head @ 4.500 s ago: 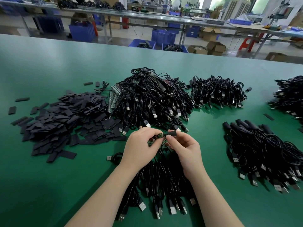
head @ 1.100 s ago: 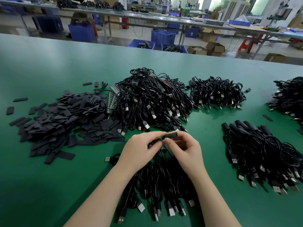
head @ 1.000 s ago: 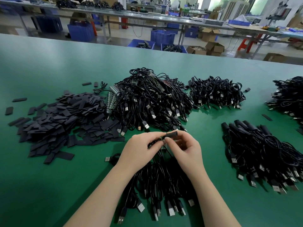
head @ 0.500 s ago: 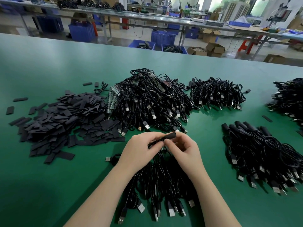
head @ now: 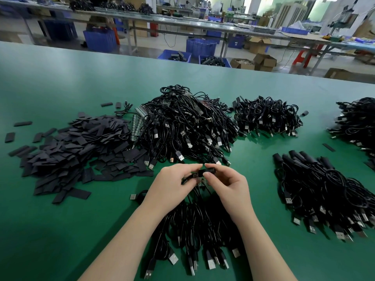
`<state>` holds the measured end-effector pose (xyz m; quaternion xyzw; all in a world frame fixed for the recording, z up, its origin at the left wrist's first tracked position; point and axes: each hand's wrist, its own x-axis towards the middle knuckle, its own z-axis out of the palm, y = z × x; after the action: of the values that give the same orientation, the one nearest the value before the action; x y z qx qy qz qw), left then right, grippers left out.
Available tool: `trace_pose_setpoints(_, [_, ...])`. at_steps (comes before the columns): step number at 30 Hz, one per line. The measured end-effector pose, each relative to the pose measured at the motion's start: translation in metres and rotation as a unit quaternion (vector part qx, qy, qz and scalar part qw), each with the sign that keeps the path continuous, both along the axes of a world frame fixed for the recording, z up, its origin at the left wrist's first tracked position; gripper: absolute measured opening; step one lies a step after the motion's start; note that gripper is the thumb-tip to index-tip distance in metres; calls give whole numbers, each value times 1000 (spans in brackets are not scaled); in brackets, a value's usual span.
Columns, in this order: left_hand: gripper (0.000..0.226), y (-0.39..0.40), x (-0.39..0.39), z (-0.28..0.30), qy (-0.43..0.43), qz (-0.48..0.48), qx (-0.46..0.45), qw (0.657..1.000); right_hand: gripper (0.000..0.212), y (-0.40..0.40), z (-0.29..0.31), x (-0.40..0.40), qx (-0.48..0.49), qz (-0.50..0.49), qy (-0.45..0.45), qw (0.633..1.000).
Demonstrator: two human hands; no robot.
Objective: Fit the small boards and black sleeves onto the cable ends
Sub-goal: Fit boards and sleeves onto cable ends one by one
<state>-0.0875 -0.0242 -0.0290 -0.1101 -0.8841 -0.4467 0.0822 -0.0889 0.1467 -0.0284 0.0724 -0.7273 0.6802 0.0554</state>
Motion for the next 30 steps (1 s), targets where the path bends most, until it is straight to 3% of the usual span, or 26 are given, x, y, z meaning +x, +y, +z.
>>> trace_pose_setpoints(8, [23,1,0,1,7,57,-40,998,32,0,2,0,-12,-2,-19,1000])
trace_pose_setpoints(14, [31,3,2,4,13,29,-40,999,29,-1,0,0,-20,-22,-19,999])
trace_pose_setpoints(20, [18,4,4,4,77,76,-41,993,25,-2,-2,-1,-48,-26,-40,998])
trace_pose_setpoints(30, [21,7,6,6,142,43,-76,986,16,-7,1,3,-31,-28,-48,998])
